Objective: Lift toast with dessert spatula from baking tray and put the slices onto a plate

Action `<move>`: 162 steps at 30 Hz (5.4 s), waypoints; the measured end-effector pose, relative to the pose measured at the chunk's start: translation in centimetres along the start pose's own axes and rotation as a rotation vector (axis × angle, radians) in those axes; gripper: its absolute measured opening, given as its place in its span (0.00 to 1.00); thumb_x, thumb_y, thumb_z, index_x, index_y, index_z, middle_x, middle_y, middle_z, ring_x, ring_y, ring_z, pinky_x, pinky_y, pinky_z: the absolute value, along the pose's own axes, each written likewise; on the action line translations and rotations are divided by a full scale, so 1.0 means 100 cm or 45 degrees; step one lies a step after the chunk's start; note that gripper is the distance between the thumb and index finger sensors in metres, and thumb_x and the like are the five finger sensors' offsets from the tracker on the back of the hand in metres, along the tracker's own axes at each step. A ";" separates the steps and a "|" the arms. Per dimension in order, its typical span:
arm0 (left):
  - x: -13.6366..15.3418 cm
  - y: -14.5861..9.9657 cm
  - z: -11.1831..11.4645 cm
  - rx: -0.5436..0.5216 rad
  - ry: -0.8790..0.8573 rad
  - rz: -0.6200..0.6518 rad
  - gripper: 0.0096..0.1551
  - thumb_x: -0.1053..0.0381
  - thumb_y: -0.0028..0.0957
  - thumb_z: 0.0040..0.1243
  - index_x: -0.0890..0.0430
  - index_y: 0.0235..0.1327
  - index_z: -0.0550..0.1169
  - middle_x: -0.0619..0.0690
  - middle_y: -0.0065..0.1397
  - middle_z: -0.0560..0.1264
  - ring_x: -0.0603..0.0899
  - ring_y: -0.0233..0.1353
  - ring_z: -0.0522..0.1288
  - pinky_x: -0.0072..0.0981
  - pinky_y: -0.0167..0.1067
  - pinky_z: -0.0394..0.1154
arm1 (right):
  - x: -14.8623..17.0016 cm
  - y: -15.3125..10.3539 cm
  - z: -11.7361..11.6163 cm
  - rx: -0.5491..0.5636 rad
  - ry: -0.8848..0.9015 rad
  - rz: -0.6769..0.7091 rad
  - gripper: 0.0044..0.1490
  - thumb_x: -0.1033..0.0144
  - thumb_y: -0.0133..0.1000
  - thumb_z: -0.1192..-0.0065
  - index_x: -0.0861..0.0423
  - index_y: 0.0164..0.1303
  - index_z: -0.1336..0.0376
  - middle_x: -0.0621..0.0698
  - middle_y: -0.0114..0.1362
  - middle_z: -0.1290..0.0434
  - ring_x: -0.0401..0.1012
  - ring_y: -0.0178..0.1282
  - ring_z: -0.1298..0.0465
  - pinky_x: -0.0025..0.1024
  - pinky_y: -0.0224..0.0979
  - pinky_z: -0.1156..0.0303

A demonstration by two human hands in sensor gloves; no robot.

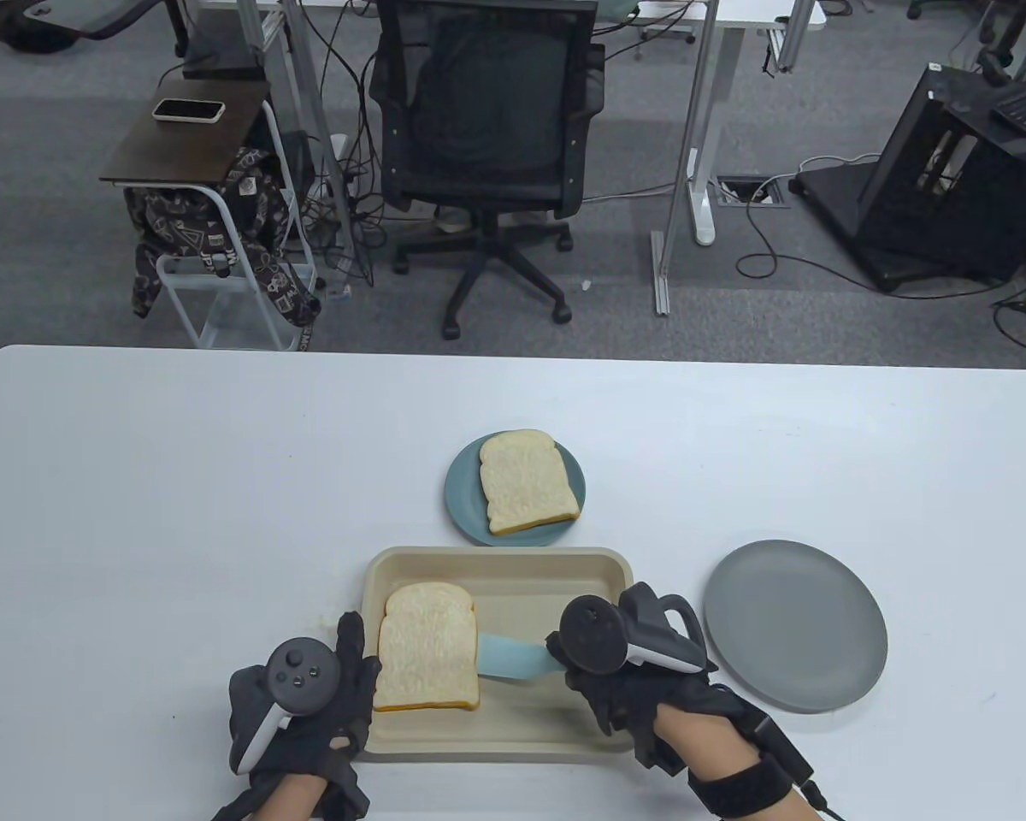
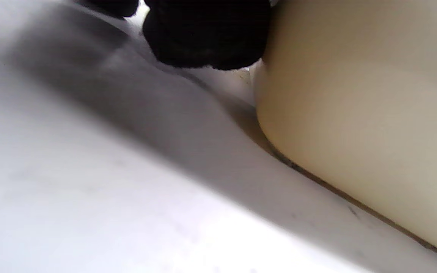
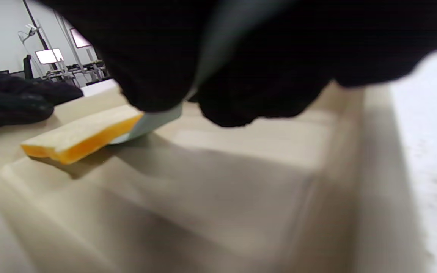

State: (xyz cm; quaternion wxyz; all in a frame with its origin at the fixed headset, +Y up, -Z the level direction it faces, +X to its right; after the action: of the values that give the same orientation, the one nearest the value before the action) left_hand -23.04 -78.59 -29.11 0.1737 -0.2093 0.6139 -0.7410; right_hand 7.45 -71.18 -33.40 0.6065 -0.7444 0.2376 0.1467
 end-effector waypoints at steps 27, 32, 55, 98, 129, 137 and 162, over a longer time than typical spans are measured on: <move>0.001 0.000 0.001 0.018 -0.024 -0.006 0.37 0.44 0.64 0.46 0.56 0.82 0.54 0.47 0.55 0.78 0.54 0.46 0.79 0.69 0.76 0.55 | -0.018 0.022 -0.010 0.139 0.086 0.026 0.31 0.65 0.44 0.27 0.58 0.59 0.28 0.61 0.52 0.17 0.50 0.35 0.16 0.39 0.28 0.15; 0.002 0.000 0.001 0.019 -0.023 -0.007 0.37 0.44 0.64 0.46 0.56 0.82 0.54 0.47 0.55 0.78 0.54 0.46 0.80 0.69 0.76 0.55 | -0.001 0.014 0.006 0.150 0.144 0.010 0.31 0.65 0.44 0.26 0.58 0.59 0.27 0.61 0.52 0.17 0.50 0.35 0.16 0.40 0.29 0.15; 0.003 0.000 0.001 0.028 -0.043 -0.003 0.37 0.44 0.64 0.46 0.55 0.82 0.54 0.46 0.55 0.79 0.54 0.46 0.80 0.69 0.76 0.54 | 0.101 0.099 0.094 0.169 0.070 -0.285 0.31 0.68 0.43 0.25 0.56 0.59 0.28 0.58 0.56 0.18 0.52 0.41 0.17 0.46 0.38 0.18; 0.004 0.001 0.000 0.033 -0.050 -0.004 0.37 0.43 0.63 0.46 0.55 0.82 0.54 0.46 0.55 0.79 0.54 0.46 0.80 0.68 0.76 0.54 | 0.138 0.071 0.107 0.032 -0.225 -0.630 0.32 0.65 0.43 0.25 0.55 0.60 0.28 0.59 0.55 0.18 0.51 0.39 0.16 0.43 0.35 0.16; 0.004 0.000 0.001 0.043 -0.057 -0.009 0.37 0.43 0.64 0.45 0.54 0.82 0.53 0.46 0.57 0.78 0.54 0.48 0.79 0.67 0.76 0.53 | 0.195 -0.192 -0.011 0.609 0.146 -1.100 0.31 0.64 0.46 0.26 0.58 0.60 0.28 0.61 0.58 0.20 0.50 0.41 0.15 0.38 0.32 0.14; 0.005 0.000 0.001 0.052 -0.067 -0.012 0.37 0.42 0.64 0.45 0.53 0.82 0.53 0.46 0.58 0.78 0.54 0.49 0.79 0.67 0.77 0.53 | 0.191 -0.183 -0.027 0.534 0.045 -1.092 0.32 0.64 0.46 0.27 0.58 0.62 0.29 0.62 0.63 0.24 0.50 0.48 0.17 0.39 0.36 0.14; -0.020 -0.052 -0.055 -0.350 0.116 0.242 0.42 0.33 0.62 0.50 0.47 0.86 0.55 0.53 0.87 0.60 0.69 0.84 0.61 0.81 0.73 0.50 | 0.103 -0.176 0.016 0.667 -0.275 -0.943 0.45 0.46 0.51 0.43 0.54 0.77 0.45 0.67 0.81 0.47 0.66 0.74 0.38 0.72 0.69 0.39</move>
State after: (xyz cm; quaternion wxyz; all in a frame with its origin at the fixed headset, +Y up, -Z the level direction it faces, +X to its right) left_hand -24.19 -72.00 -25.09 0.1847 -0.1384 0.7337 -0.6391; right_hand 25.58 -68.71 -24.28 0.8070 -0.5812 -0.0795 -0.0682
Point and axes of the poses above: the tracker on the back of each hand, its own x axis roughly to the little-finger side, its own y axis roughly from the wrist to the fingertips, z = x × y, the point moved 2 cm from there along y, roughly from the wrist to the fingertips
